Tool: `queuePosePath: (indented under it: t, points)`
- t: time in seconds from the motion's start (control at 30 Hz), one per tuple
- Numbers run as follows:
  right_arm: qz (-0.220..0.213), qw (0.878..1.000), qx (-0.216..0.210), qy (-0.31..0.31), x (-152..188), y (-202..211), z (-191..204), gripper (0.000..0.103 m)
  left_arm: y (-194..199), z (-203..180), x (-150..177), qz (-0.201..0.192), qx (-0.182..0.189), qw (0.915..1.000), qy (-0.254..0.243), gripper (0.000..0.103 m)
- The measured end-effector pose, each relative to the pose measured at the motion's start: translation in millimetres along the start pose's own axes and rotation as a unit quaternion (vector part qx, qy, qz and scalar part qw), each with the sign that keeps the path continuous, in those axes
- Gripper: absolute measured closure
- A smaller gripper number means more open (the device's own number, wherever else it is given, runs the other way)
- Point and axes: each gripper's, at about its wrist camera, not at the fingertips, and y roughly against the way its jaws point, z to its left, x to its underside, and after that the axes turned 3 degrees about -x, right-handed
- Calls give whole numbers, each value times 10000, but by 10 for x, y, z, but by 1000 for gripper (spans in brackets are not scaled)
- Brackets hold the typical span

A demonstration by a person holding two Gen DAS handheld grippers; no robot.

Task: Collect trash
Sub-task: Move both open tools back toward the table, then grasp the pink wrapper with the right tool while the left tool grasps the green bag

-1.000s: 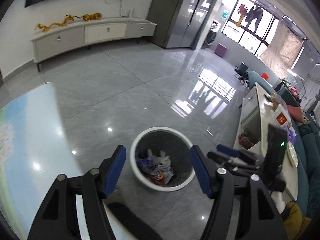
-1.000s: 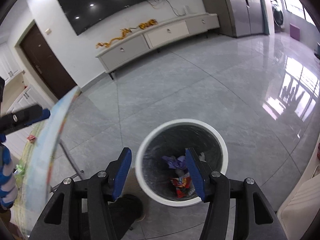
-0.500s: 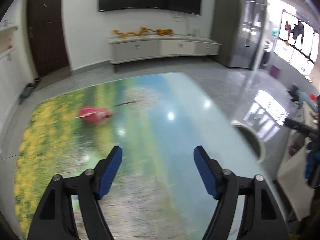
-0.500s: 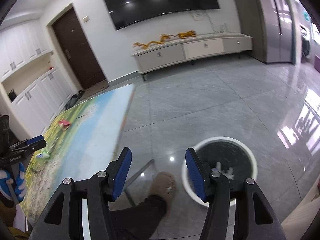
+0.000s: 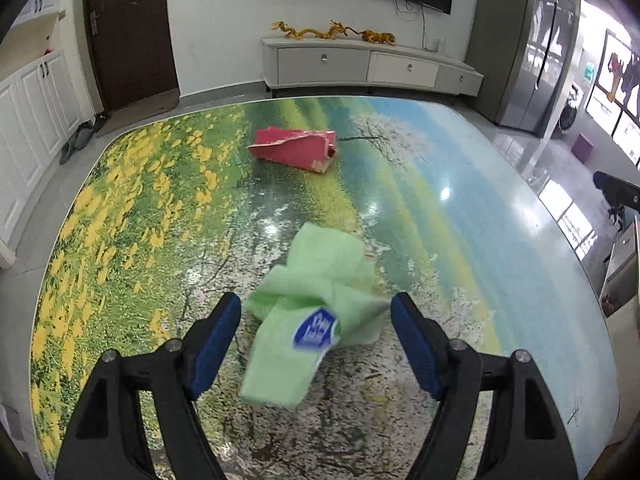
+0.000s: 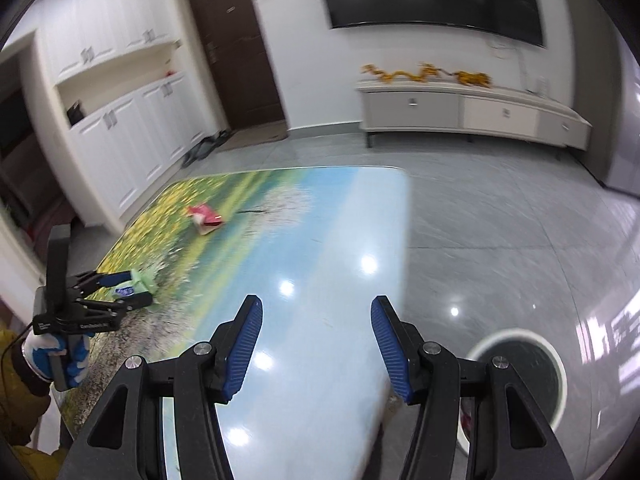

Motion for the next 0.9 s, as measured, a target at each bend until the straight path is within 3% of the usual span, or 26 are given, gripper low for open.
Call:
queuePosePath:
  t: [0.27, 0.3, 0.47, 0.73, 0.9]
  points:
    - [333, 9956, -561, 679, -394, -857, 642, 45, 15, 309, -38, -367, -13, 9990, 256, 68]
    - [388, 9937, -659, 815, -455, -1022, 756, 45, 8, 339, -40, -371, 7, 9989, 295, 78]
    - [526, 9868, -875, 1254, -700, -1650, 1099, 37, -44, 520, -49, -375, 264, 9966, 687, 78]
    - [847, 9797, -1057, 1476, -938, -2465, 1346, 37, -47, 641, -28, -382, 503, 9921, 1080, 79]
    - [1104, 9749, -1016, 1646, -888, -2677, 1404, 67, -18, 629, -11, -427, 513, 9913, 1132, 79]
